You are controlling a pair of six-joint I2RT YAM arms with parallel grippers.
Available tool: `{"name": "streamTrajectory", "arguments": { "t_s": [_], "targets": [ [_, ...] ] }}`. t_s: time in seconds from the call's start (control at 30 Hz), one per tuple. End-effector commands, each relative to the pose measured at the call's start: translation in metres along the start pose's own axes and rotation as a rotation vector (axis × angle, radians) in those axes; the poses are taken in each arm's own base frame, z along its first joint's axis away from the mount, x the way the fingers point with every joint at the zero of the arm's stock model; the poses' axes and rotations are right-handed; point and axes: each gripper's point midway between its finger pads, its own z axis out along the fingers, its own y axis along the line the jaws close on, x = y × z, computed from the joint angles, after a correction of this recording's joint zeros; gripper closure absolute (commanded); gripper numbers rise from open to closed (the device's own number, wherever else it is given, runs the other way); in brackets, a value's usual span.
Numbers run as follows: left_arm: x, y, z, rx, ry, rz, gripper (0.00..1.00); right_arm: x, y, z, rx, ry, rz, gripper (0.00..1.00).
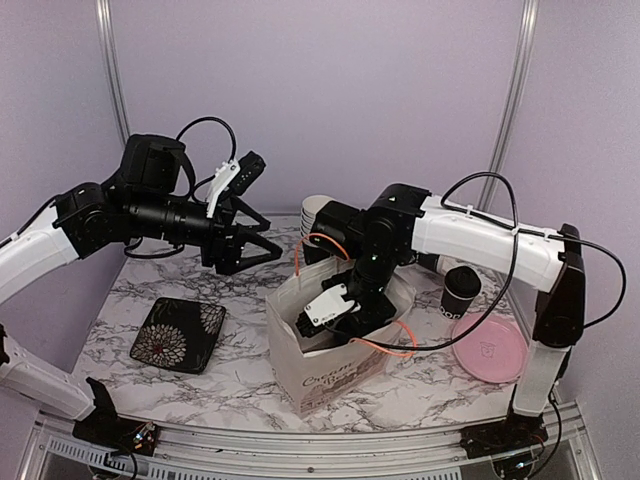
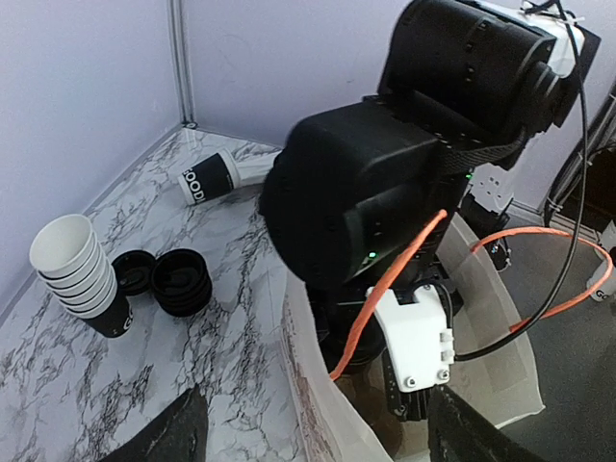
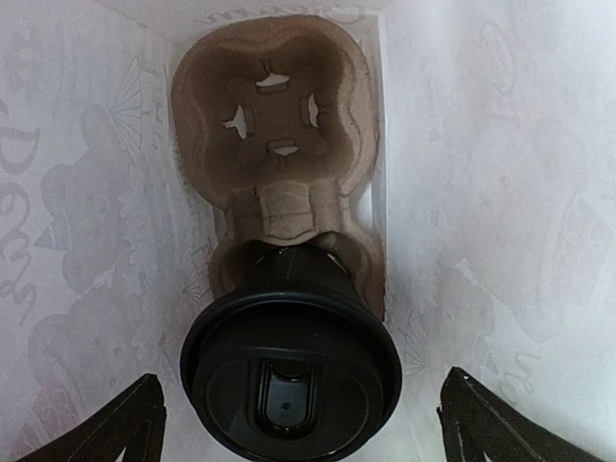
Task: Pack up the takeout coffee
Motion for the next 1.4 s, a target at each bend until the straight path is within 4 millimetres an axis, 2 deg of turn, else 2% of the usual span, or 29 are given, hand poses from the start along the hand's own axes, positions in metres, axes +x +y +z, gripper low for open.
{"name": "streamTrajectory", "arguments": {
  "t_s": [0.0, 0.1, 0.2, 0.33, 0.5, 0.6, 0.7, 0.77, 0.97, 1.07, 1.2, 1.3, 1.37],
  "targets": [
    [-0.015, -0.022, 0.011, 0.037, -0.039, 0.080, 0.21, -0.010, -0.004, -0.031, 0.056, -0.078, 0.025, 0.03],
    [-0.016, -0.031, 0.026, 0.063, -0.029, 0.108, 0.22, -0.010, -0.003, -0.031, 0.054, -0.082, 0.036, 0.03],
    [-0.018, -0.011, 0.047, -0.035, -0.003, 0.091, 0.32, -0.011, -0.003, -0.031, 0.050, -0.085, 0.043, 0.03],
    [-0.021, -0.005, 0.066, -0.034, -0.004, 0.083, 0.66, -0.011, -0.002, -0.031, 0.051, -0.087, 0.051, 0.03],
    [-0.014, -0.005, 0.073, -0.018, -0.006, 0.116, 0.98, -0.009, -0.008, -0.041, 0.098, -0.085, 0.069, 0.04],
    [-0.010, -0.001, 0.073, -0.039, -0.008, 0.118, 1.00, -0.012, -0.018, -0.058, 0.171, -0.117, 0.076, 0.04],
    [-0.006, 0.011, 0.074, -0.084, 0.000, 0.117, 1.00, -0.025, -0.019, -0.086, 0.218, -0.202, 0.055, 0.03],
    [-0.003, 0.025, 0.076, -0.118, 0.005, 0.108, 1.00, -0.029, -0.019, -0.099, 0.246, -0.236, 0.035, 0.02],
    [-0.004, 0.064, 0.077, -0.180, -0.001, 0.099, 1.00, -0.029, -0.013, -0.111, 0.261, -0.256, 0.019, 0.02],
    [-0.007, 0.088, 0.076, -0.221, 0.000, 0.105, 1.00, -0.030, -0.013, -0.130, 0.307, -0.285, 0.013, 0.02],
    [-0.006, 0.115, 0.082, -0.235, 0.016, 0.088, 1.00, -0.017, -0.025, -0.162, 0.397, -0.319, 0.048, 0.02],
    [-0.009, 0.125, 0.087, -0.229, 0.020, 0.073, 0.99, 0.011, -0.041, -0.179, 0.446, -0.335, 0.137, 0.03],
    [-0.013, 0.125, 0.090, -0.215, 0.015, 0.069, 0.96, 0.031, -0.050, -0.188, 0.464, -0.355, 0.214, 0.03]
  ]
}}
